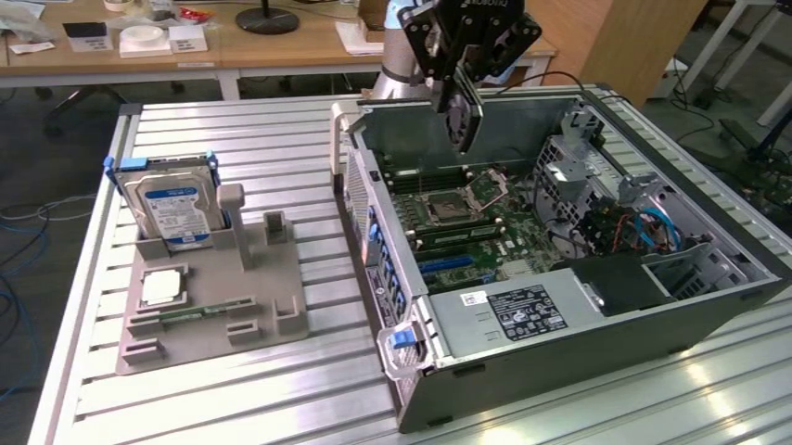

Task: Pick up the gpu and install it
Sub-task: 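Pick up the gpu and move the gpu toward the slot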

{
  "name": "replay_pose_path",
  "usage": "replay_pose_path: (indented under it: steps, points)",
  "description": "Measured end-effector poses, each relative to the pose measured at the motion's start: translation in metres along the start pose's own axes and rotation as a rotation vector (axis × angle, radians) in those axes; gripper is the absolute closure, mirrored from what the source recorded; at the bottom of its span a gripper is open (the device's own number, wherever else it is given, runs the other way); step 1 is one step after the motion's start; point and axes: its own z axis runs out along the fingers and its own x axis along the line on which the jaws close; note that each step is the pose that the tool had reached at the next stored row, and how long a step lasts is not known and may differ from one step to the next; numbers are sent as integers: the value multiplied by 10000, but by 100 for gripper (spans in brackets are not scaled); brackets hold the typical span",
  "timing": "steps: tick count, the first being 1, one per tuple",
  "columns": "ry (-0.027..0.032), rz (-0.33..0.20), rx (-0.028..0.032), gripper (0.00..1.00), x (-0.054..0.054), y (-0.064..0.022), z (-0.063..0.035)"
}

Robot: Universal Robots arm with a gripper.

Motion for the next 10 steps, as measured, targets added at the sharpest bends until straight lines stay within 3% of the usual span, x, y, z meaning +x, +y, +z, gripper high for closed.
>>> replay_pose_path:
  steps: [10]
  points:
    - [0,-1,0,72,-188,7,-2]
